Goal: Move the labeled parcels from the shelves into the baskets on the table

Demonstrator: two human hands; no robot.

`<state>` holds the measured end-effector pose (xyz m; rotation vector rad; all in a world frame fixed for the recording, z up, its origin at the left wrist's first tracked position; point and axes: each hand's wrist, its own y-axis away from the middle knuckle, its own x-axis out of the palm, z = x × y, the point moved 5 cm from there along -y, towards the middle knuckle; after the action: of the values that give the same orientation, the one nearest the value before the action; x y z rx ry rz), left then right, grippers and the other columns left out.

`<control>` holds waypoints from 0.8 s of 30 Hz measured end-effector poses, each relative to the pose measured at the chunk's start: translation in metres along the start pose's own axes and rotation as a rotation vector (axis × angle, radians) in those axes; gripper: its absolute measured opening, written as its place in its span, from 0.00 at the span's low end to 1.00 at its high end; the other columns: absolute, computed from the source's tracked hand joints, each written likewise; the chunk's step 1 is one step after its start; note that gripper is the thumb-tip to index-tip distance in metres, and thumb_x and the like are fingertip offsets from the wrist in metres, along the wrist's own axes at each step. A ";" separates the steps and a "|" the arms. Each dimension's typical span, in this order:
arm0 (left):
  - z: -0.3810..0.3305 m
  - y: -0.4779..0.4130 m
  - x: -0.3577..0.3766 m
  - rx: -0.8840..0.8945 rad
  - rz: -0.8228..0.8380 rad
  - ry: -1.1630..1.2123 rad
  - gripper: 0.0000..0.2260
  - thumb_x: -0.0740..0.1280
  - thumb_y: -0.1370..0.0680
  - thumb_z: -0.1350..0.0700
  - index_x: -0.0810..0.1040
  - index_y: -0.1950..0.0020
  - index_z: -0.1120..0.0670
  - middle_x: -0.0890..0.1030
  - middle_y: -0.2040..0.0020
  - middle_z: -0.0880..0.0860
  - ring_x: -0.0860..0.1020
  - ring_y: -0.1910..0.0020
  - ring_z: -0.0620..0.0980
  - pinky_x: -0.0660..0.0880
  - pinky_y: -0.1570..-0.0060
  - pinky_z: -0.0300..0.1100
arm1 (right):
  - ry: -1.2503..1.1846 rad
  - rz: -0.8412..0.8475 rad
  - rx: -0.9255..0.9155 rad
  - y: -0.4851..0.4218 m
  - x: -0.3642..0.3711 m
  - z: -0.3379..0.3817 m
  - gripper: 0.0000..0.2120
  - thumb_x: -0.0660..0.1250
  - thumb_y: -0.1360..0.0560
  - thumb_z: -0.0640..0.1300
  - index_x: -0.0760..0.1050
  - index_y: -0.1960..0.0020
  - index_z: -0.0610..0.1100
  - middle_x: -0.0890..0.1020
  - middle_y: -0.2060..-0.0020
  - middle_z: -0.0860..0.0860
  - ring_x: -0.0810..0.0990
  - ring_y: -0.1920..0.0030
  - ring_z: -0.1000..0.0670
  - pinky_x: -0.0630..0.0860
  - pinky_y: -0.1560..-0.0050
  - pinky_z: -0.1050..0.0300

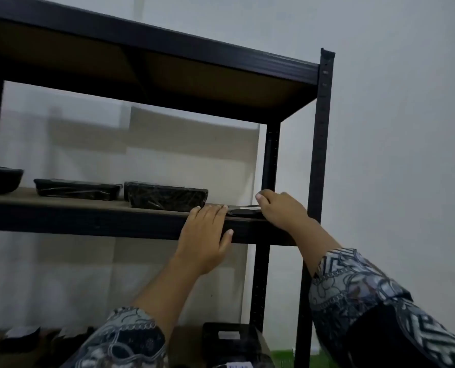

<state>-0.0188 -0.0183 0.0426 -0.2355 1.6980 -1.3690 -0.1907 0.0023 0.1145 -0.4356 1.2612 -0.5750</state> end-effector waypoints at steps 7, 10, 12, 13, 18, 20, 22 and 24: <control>-0.002 0.001 0.002 -0.019 -0.078 -0.051 0.24 0.53 0.23 0.47 0.70 0.32 0.59 0.76 0.40 0.54 0.73 0.41 0.52 0.63 0.34 0.50 | -0.147 0.175 0.040 -0.008 0.016 -0.027 0.21 0.57 0.23 0.60 0.72 0.34 0.52 0.76 0.36 0.50 0.72 0.36 0.46 0.65 0.31 0.46; -0.005 0.004 0.002 -0.018 -0.114 -0.068 0.24 0.54 0.23 0.48 0.71 0.33 0.60 0.77 0.42 0.53 0.73 0.42 0.53 0.61 0.34 0.49 | -0.247 -0.029 0.031 0.001 0.015 -0.032 0.21 0.63 0.25 0.58 0.71 0.34 0.53 0.77 0.39 0.50 0.72 0.37 0.46 0.63 0.30 0.42; -0.006 0.003 0.002 -0.021 -0.107 -0.066 0.24 0.54 0.23 0.48 0.70 0.33 0.60 0.77 0.43 0.53 0.73 0.42 0.53 0.60 0.33 0.48 | -0.294 -0.156 0.013 0.007 0.013 -0.032 0.21 0.65 0.26 0.57 0.69 0.34 0.53 0.76 0.39 0.49 0.71 0.37 0.46 0.63 0.30 0.42; -0.006 0.003 0.002 -0.020 -0.096 -0.071 0.24 0.54 0.23 0.48 0.70 0.32 0.60 0.77 0.43 0.53 0.73 0.42 0.53 0.60 0.33 0.48 | -0.312 -0.203 0.007 0.009 0.014 -0.031 0.22 0.66 0.26 0.57 0.69 0.34 0.53 0.75 0.39 0.48 0.70 0.37 0.46 0.63 0.30 0.42; -0.004 0.004 0.004 -0.012 -0.094 -0.094 0.24 0.54 0.23 0.48 0.69 0.32 0.60 0.76 0.42 0.54 0.72 0.42 0.53 0.62 0.34 0.50 | -0.370 -0.368 -0.053 0.012 0.019 -0.035 0.26 0.69 0.29 0.57 0.66 0.35 0.49 0.74 0.40 0.50 0.69 0.37 0.48 0.72 0.39 0.42; -0.006 0.003 0.005 -0.021 -0.113 -0.088 0.24 0.55 0.23 0.48 0.70 0.33 0.60 0.76 0.43 0.54 0.72 0.43 0.53 0.63 0.35 0.52 | -0.395 -0.422 -0.100 0.016 0.019 -0.035 0.27 0.69 0.29 0.56 0.66 0.34 0.47 0.74 0.40 0.50 0.69 0.36 0.47 0.72 0.39 0.42; -0.006 0.003 0.005 -0.024 -0.115 -0.093 0.24 0.54 0.24 0.48 0.71 0.33 0.60 0.77 0.43 0.54 0.73 0.43 0.54 0.64 0.35 0.52 | -0.385 -0.472 -0.142 0.020 0.019 -0.035 0.28 0.69 0.28 0.54 0.66 0.34 0.44 0.73 0.39 0.48 0.69 0.36 0.47 0.70 0.36 0.41; -0.004 0.003 0.006 -0.017 -0.102 -0.105 0.24 0.54 0.23 0.48 0.70 0.32 0.60 0.76 0.42 0.54 0.73 0.42 0.54 0.63 0.34 0.52 | -0.363 -0.501 -0.155 0.023 0.019 -0.033 0.27 0.69 0.27 0.53 0.66 0.34 0.42 0.73 0.39 0.46 0.69 0.37 0.47 0.68 0.35 0.39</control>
<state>-0.0239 -0.0186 0.0365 -0.4010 1.6299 -1.3924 -0.2153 0.0084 0.0782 -0.9566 0.8472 -0.7797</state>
